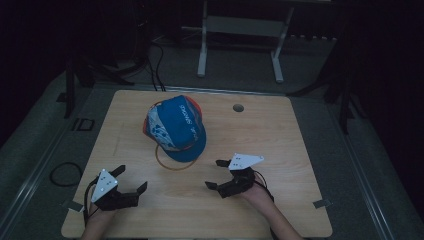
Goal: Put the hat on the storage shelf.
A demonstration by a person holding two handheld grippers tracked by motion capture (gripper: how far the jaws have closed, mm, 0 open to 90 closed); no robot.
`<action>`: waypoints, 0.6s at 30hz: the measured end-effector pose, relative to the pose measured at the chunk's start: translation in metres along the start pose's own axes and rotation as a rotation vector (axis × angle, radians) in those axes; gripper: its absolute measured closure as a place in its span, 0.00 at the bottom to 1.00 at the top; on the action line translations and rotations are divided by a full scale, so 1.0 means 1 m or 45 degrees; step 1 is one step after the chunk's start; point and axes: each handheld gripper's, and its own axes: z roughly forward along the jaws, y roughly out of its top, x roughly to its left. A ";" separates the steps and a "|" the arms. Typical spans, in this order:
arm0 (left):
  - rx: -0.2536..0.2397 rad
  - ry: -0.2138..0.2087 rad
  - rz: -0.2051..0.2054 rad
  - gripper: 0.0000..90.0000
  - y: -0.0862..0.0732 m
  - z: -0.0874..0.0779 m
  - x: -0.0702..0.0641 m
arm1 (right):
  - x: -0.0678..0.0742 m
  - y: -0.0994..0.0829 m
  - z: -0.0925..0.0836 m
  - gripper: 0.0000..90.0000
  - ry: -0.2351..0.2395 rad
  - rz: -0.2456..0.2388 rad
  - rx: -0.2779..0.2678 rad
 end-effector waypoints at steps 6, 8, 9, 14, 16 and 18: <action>0.003 -0.007 -0.001 0.03 -0.001 0.000 0.000 | -0.005 -0.017 -0.004 0.16 -0.014 0.002 0.036; 0.002 -0.009 -0.002 0.03 -0.001 0.000 0.000 | -0.007 -0.022 -0.006 0.16 -0.017 0.015 0.039; 0.005 -0.008 -0.001 0.03 -0.001 0.000 0.000 | -0.009 -0.024 -0.007 0.16 -0.022 0.015 0.041; 0.011 -0.019 0.003 0.03 -0.001 0.001 -0.001 | -0.012 -0.035 -0.012 0.16 -0.010 0.055 0.050; 0.011 -0.019 0.002 0.03 -0.001 0.001 -0.001 | -0.014 -0.039 -0.015 0.16 -0.018 0.062 0.042; 0.013 -0.019 0.001 0.03 -0.001 0.001 -0.001 | -0.016 -0.042 -0.017 0.16 -0.022 0.077 0.038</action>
